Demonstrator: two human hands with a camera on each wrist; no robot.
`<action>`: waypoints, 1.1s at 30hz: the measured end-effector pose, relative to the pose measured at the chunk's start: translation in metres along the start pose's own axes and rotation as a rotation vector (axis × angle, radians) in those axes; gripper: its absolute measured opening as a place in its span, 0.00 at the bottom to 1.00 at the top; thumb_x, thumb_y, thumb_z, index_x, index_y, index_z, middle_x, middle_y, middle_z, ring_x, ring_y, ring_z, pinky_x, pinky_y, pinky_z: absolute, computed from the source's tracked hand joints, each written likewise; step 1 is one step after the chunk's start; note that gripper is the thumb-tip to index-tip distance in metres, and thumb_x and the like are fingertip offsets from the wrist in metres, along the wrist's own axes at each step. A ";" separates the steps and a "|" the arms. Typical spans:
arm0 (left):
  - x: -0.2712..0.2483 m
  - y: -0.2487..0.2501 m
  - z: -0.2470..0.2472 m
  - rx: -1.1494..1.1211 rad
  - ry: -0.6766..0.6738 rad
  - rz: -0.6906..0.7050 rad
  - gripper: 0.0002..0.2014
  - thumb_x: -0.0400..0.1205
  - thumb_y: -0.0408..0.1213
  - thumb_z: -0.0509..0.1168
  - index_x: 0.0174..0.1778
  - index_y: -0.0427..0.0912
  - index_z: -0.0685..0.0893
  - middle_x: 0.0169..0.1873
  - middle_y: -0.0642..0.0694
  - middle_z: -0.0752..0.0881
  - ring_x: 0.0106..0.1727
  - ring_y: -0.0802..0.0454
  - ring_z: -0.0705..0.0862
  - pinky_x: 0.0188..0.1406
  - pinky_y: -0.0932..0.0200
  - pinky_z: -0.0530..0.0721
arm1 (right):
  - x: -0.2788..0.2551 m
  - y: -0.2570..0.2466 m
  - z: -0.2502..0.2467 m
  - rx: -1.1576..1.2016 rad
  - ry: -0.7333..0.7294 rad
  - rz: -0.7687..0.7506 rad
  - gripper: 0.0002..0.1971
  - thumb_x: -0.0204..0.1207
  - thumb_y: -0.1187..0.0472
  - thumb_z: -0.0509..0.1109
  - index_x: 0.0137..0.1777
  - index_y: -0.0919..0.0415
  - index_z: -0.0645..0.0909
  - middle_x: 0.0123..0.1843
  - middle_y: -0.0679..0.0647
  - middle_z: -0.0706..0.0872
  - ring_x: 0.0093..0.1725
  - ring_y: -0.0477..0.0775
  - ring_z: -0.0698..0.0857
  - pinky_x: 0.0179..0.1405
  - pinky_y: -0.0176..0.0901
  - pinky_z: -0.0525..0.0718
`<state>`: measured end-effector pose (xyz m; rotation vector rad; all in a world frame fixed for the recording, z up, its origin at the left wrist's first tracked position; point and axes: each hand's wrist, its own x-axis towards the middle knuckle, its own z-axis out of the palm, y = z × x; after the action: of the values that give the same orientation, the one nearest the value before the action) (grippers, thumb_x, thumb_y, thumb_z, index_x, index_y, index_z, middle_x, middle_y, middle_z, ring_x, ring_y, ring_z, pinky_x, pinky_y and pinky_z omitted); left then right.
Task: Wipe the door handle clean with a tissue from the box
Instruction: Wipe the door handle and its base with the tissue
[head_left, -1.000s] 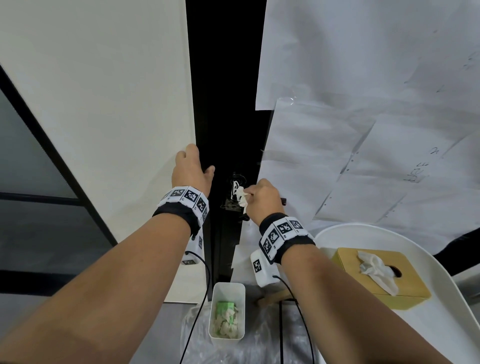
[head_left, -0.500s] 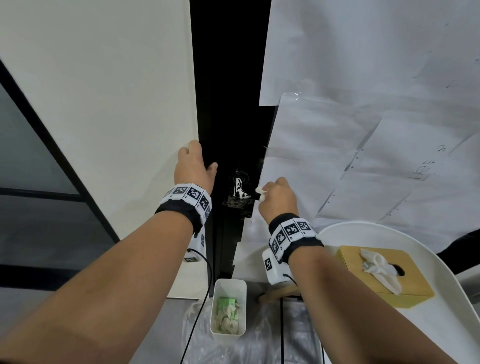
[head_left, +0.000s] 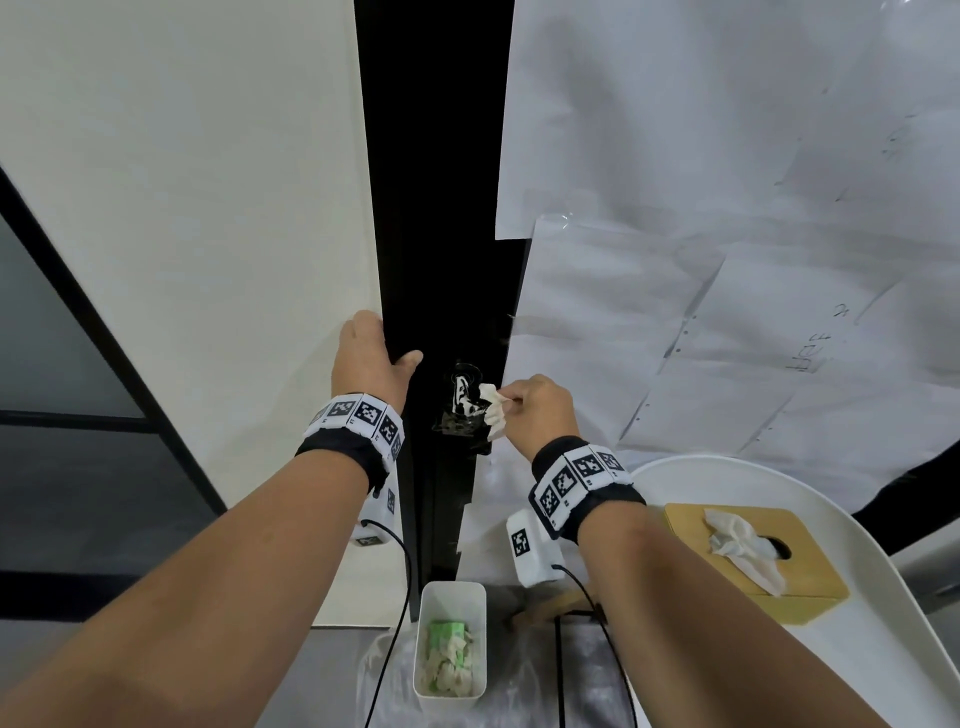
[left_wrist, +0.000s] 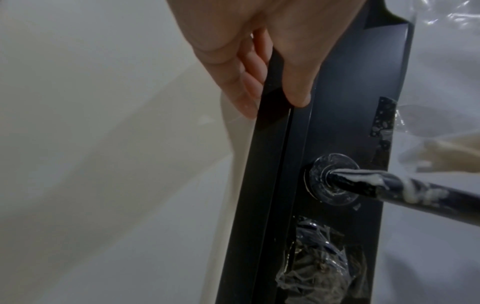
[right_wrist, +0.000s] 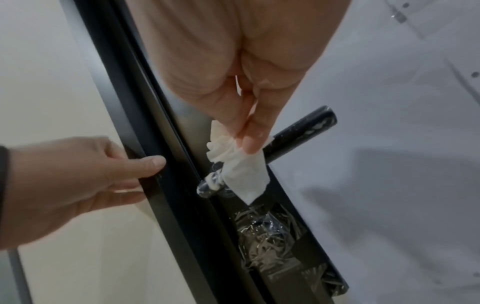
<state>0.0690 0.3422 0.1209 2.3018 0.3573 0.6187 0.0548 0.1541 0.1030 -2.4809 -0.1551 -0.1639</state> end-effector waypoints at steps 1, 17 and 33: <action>-0.001 0.000 0.000 -0.039 0.014 -0.019 0.20 0.73 0.40 0.76 0.46 0.40 0.71 0.45 0.42 0.78 0.36 0.44 0.78 0.36 0.50 0.81 | 0.000 0.000 -0.003 0.024 0.005 0.007 0.14 0.78 0.71 0.60 0.50 0.66 0.89 0.52 0.61 0.86 0.55 0.59 0.85 0.49 0.38 0.79; -0.011 -0.020 0.001 -0.115 -0.085 0.356 0.06 0.78 0.34 0.72 0.49 0.42 0.89 0.44 0.50 0.78 0.43 0.52 0.81 0.45 0.62 0.80 | 0.013 -0.012 0.001 0.187 0.022 0.052 0.08 0.80 0.65 0.63 0.52 0.59 0.83 0.45 0.55 0.87 0.46 0.54 0.85 0.50 0.47 0.85; -0.012 -0.021 -0.001 0.036 -0.171 0.457 0.06 0.72 0.45 0.77 0.43 0.55 0.91 0.47 0.57 0.77 0.50 0.52 0.78 0.44 0.58 0.79 | 0.013 -0.028 0.012 0.232 -0.087 -0.049 0.05 0.81 0.62 0.63 0.51 0.56 0.81 0.34 0.46 0.79 0.34 0.45 0.78 0.38 0.38 0.79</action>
<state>0.0568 0.3522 0.1025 2.4651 -0.2503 0.6285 0.0643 0.1842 0.1124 -2.2552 -0.2567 -0.0546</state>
